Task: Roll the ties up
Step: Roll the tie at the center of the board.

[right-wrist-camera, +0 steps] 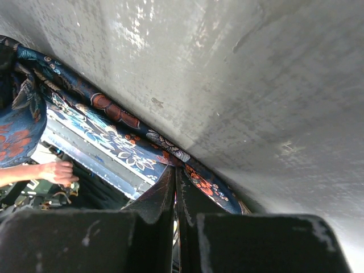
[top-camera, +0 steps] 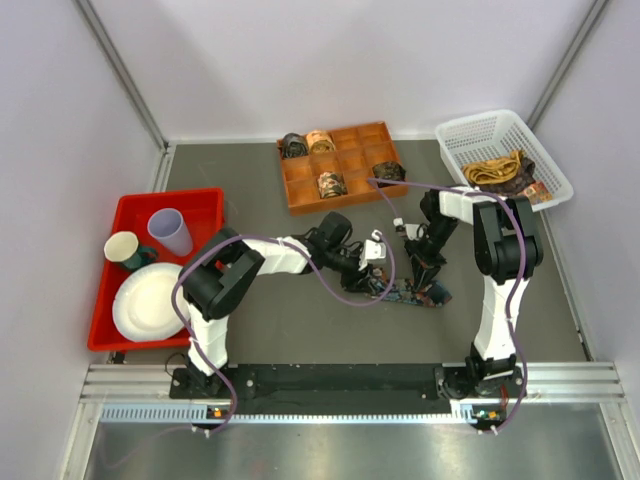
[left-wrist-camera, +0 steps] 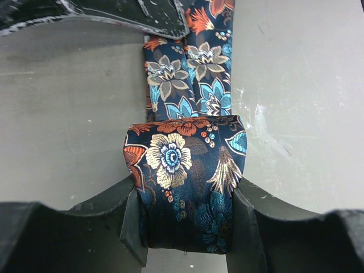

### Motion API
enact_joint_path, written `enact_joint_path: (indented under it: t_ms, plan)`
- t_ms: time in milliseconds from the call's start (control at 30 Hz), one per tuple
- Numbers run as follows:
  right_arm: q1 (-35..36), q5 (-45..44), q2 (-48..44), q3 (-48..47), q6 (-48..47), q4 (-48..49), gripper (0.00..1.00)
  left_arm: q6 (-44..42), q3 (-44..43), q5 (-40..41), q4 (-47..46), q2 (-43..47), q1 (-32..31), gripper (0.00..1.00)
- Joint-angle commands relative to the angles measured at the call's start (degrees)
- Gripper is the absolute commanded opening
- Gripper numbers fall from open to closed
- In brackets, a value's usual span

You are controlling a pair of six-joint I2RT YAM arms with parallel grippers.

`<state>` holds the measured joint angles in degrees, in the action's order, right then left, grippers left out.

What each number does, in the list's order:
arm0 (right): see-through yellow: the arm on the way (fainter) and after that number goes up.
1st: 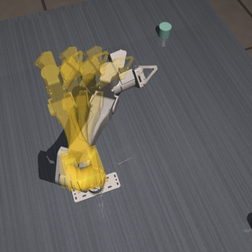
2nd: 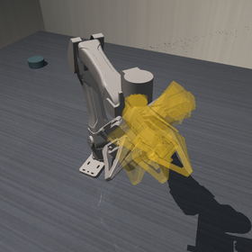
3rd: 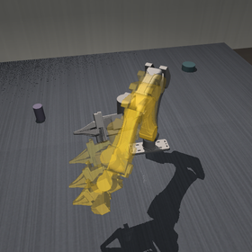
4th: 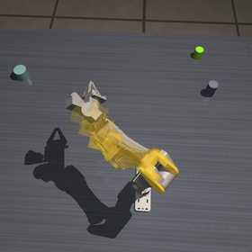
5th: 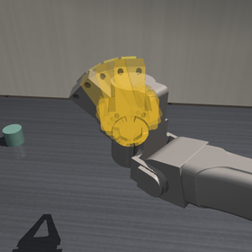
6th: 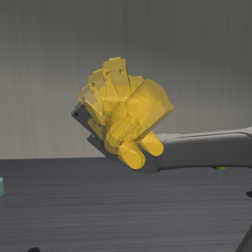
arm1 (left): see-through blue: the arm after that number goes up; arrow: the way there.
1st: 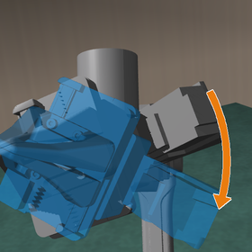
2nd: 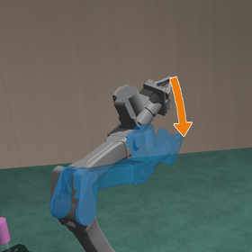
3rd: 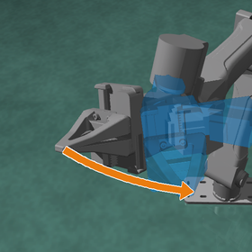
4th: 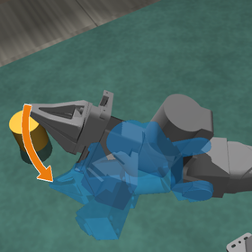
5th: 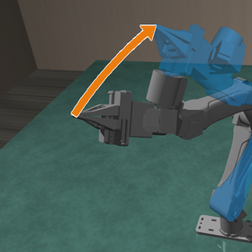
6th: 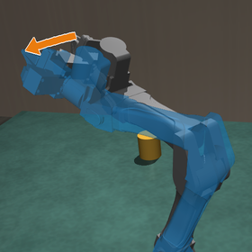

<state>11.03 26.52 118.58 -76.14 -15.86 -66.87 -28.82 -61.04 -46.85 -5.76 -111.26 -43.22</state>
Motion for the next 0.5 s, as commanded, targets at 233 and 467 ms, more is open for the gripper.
enact_joint_path:
  t_ms: [233, 467]
  plan:
    - [0.1, -6.4, 0.5, -0.1, -2.0, 6.7, 0.0, -5.2, 4.2, 16.1, 13.8, 1.6, -4.3, 0.16]
    - [-4.5, 10.4, -5.4, -3.0, -3.0, 2.1, 0.23, -5.6, 3.1, 22.6, 17.5, 0.4, -7.0, 0.15]
